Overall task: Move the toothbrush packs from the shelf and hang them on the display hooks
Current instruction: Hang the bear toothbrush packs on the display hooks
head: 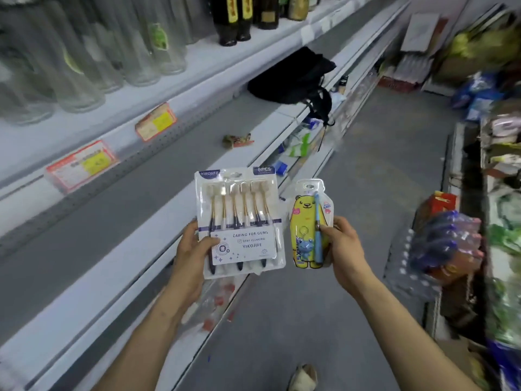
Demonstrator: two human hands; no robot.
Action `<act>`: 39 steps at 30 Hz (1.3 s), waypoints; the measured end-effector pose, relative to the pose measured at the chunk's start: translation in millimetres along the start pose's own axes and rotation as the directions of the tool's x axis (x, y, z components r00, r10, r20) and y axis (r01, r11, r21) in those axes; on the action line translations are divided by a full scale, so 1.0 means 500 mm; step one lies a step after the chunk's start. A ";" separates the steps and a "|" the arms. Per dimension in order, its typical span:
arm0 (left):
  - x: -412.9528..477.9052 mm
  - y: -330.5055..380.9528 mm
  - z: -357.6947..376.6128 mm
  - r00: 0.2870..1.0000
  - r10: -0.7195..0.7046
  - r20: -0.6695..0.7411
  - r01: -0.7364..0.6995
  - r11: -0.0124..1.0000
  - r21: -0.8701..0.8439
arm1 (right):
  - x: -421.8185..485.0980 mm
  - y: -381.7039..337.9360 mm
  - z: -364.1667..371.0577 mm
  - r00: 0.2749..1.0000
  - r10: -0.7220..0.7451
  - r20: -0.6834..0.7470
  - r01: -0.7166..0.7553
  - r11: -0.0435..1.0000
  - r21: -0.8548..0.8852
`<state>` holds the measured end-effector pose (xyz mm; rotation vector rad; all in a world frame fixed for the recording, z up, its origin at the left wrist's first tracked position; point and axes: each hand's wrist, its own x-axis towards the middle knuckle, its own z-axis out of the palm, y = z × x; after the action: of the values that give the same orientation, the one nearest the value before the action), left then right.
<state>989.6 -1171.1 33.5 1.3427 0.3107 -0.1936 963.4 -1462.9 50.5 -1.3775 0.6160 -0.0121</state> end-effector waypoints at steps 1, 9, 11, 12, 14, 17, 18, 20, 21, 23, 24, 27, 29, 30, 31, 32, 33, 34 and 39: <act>0.030 0.003 0.051 1.000 0.002 0.023 -0.002 1.000 0.001 | 0.026 -0.017 -0.033 0.999 -0.009 -0.031 0.010 1.000 0.018; 0.216 0.003 0.440 0.993 0.050 0.110 -0.059 0.995 0.080 | 0.254 -0.146 -0.262 0.971 -0.065 -0.230 0.083 0.994 0.069; 0.264 0.003 0.524 0.989 0.046 0.139 -0.061 0.992 0.110 | 0.312 -0.179 -0.308 0.961 -0.075 -0.267 0.100 0.992 0.078; 0.293 0.006 0.561 0.988 0.038 0.147 -0.055 0.993 0.109 | 0.340 -0.196 -0.329 0.956 -0.081 -0.280 0.109 0.990 0.084; 0.358 0.013 0.637 0.984 0.033 0.177 -0.053 0.992 0.112 | 0.401 -0.230 -0.371 0.943 -0.081 -0.323 0.118 0.988 0.098; 0.461 0.024 0.747 0.972 0.040 0.231 -0.073 0.988 0.137 | 0.498 -0.271 -0.415 0.925 -0.073 -0.372 0.129 0.984 0.127; 0.499 0.030 0.785 0.965 0.040 0.261 -0.081 0.986 0.148 | 0.535 -0.284 -0.428 0.918 -0.074 -0.390 0.139 0.980 0.139; 0.579 0.051 0.865 0.948 0.028 0.317 -0.077 0.987 0.142 | 0.610 -0.318 -0.451 0.894 -0.083 -0.440 0.159 0.977 0.140; 0.620 0.063 0.904 0.935 0.030 0.352 -0.079 0.989 0.127 | 0.644 -0.339 -0.460 0.880 -0.088 -0.468 0.171 0.975 0.138; 0.694 0.083 0.979 0.909 0.023 0.417 -0.089 0.986 0.139 | 0.705 -0.373 -0.482 0.842 -0.081 -0.533 0.174 0.977 0.125; 0.727 0.094 1.016 0.893 0.025 0.448 -0.098 0.985 0.141 | 0.731 -0.394 -0.495 0.822 -0.078 -0.565 0.184 0.974 0.132; 0.820 0.140 1.153 0.843 0.023 0.537 -0.122 0.981 0.149 | 0.812 -0.472 -0.552 0.765 -0.101 -0.637 0.249 0.957 0.148; 0.878 0.161 1.251 0.804 0.028 0.593 -0.149 0.976 0.156 | 0.858 -0.516 -0.593 0.716 -0.095 -0.692 0.273 0.950 0.152; 0.900 0.171 1.298 0.783 0.029 0.622 -0.157 0.976 0.152 | 0.878 -0.535 -0.614 0.695 -0.091 -0.714 0.284 0.946 0.156; 0.922 0.176 1.341 0.761 0.031 0.648 -0.172 0.973 0.155 | 0.897 -0.549 -0.634 0.676 -0.089 -0.731 0.301 0.939 0.164; 0.942 0.179 1.386 0.746 0.029 0.666 -0.184 0.969 0.165 | 0.916 -0.563 -0.656 0.653 -0.094 -0.751 0.330 0.929 0.171; 0.958 0.183 1.432 0.722 0.024 0.691 -0.191 0.967 0.166 | 0.932 -0.581 -0.677 0.629 -0.095 -0.771 0.349 0.921 0.172; 0.980 0.184 1.478 0.700 0.023 0.713 -0.199 0.966 0.165 | 0.951 -0.599 -0.698 0.608 -0.104 -0.787 0.367 0.916 0.162; 1.070 0.176 1.710 0.613 0.021 0.790 -0.229 0.961 0.152 | 1.079 -0.672 -0.827 0.562 -0.139 -0.815 0.413 0.901 0.132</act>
<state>1615.5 -1964.1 104.0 1.3793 -0.5845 -0.6987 1361.9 -2104.6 116.4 -1.0913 1.0721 -1.0153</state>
